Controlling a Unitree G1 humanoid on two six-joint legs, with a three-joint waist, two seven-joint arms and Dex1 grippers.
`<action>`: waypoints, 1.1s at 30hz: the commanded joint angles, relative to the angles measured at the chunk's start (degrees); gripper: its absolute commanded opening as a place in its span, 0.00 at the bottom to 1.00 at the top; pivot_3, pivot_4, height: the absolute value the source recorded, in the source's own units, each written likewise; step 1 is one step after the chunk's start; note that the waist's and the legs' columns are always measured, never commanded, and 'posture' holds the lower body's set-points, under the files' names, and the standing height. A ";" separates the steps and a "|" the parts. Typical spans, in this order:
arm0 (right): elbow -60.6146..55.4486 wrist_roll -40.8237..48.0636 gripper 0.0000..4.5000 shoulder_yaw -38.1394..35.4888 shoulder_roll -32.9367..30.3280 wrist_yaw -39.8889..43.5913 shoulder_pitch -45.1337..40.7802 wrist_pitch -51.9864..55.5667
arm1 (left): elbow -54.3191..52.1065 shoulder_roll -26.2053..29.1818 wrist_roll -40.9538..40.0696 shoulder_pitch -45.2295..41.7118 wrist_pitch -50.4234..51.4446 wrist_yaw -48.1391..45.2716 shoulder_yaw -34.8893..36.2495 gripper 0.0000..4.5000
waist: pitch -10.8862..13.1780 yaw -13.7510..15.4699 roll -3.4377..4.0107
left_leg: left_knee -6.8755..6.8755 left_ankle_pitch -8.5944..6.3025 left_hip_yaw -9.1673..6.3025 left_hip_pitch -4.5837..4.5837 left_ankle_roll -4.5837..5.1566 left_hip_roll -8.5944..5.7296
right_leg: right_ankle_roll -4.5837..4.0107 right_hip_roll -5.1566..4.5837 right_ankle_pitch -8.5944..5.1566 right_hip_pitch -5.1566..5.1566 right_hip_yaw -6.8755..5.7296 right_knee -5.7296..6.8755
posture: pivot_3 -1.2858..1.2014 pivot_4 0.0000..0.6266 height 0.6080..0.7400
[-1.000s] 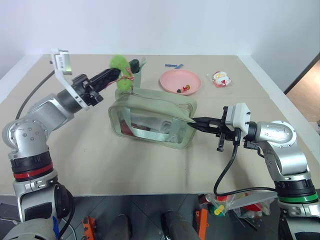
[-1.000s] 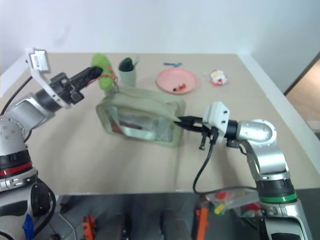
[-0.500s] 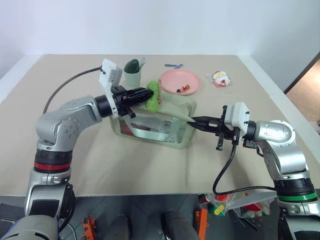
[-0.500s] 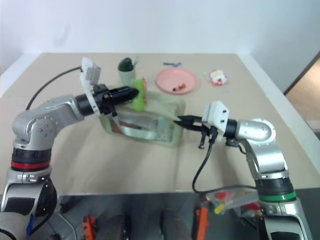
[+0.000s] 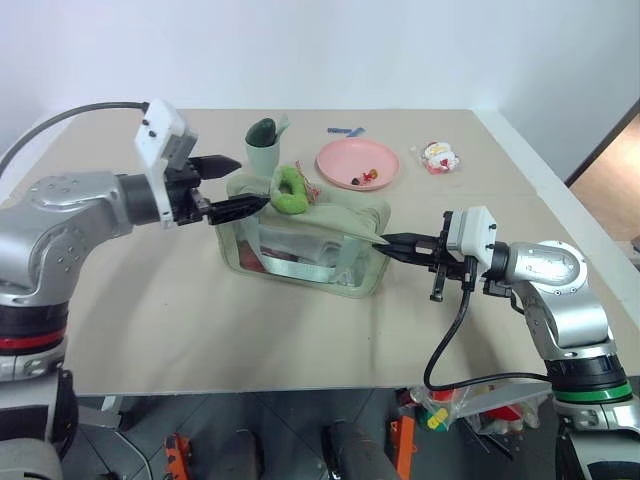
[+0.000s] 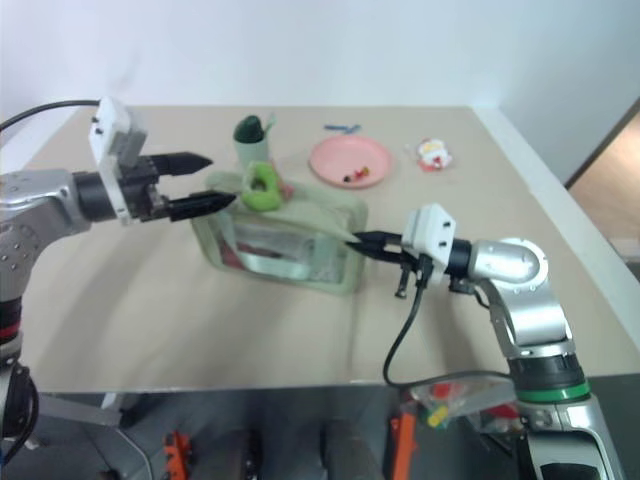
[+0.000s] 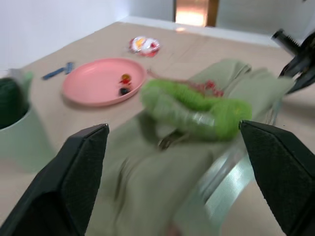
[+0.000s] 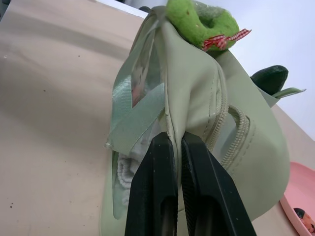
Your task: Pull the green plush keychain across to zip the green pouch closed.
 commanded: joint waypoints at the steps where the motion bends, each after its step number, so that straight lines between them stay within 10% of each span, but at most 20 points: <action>1: 0.85 -0.64 0.00 0.58 0.06 0.64 -0.99 -0.87 | -4.24 1.72 1.23 4.71 -3.08 0.15 4.83 0.99 | 0.00 -0.11 0.00 | 0.00 0.00 0.02 0.01 0.00 0.01 | -0.01 0.00 0.00 0.00 0.02 0.00 | 0.52 0.24 1.00; 7: 1.60 -0.61 0.00 1.08 0.30 1.04 -2.05 -0.97 | -4.35 -0.34 4.05 14.13 -8.16 1.68 6.97 0.99 | 0.00 -0.08 0.00 | 0.00 0.00 0.03 0.04 0.00 0.08 | -0.10 0.02 -0.04 0.01 -0.03 0.01 | 0.52 0.24 1.00; 20: 0.01 0.85 0.00 0.44 -0.54 1.69 -2.08 2.15 | 4.50 -6.44 8.19 9.34 -15.24 -0.84 2.14 0.01 | 0.01 -0.06 -0.03 | 0.01 0.00 0.03 0.02 0.01 0.09 | -0.09 0.04 0.02 0.00 -0.04 0.01 | 0.52 0.24 1.00; 26: -5.48 5.63 0.26 -1.58 -3.67 1.44 -3.54 12.55 | 2.62 -6.97 6.34 9.40 -12.90 -1.17 2.88 0.00 | 0.01 0.25 -0.03 | 0.00 0.00 0.02 -0.03 0.02 0.05 | -0.03 -0.01 -0.02 -0.01 -0.02 0.00 | 0.52 0.24 1.00; 33: -11.81 11.75 0.79 0.45 1.70 -4.63 -15.65 23.63 | -1.60 -7.94 4.40 10.41 -9.24 0.45 2.97 0.00 | 0.04 0.00 -0.02 | 0.00 0.00 0.03 -0.05 0.02 0.09 | -0.04 0.03 0.00 -0.09 -0.01 0.01 | 0.52 0.24 1.00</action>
